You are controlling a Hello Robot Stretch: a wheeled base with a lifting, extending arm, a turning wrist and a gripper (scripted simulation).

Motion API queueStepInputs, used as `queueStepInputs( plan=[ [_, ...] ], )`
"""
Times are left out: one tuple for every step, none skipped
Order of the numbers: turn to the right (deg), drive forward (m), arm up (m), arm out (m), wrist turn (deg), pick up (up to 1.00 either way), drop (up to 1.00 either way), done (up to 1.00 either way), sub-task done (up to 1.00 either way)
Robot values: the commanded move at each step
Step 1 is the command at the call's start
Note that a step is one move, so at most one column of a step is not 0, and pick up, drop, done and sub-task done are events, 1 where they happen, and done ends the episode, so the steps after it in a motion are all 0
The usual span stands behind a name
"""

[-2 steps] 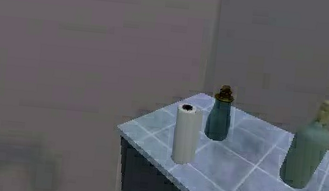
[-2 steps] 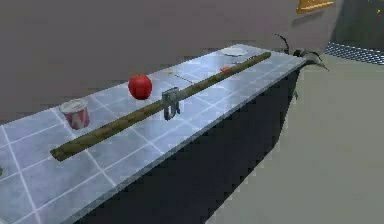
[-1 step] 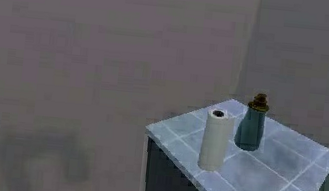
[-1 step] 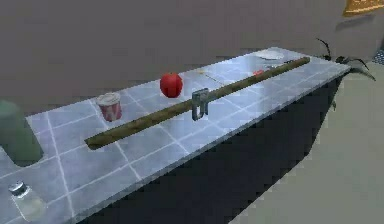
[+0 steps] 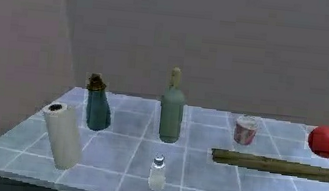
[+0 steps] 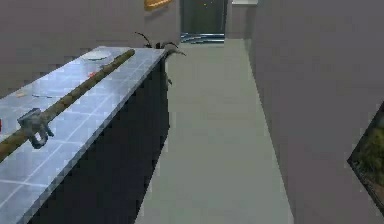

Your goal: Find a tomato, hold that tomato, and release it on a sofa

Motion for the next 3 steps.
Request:
queueStepInputs(
  plan=[
    [45.0,0.00,0.00,0.00,0.0,0.00,0.00,0.00,0.00],
    [36.0,0.00,0.00,0.00,0.0,0.00,0.00,0.00,0.00],
    [0.0,0.40,0.00,0.00,0.0,0.00,0.00,0.00,0.00]
  ],
)
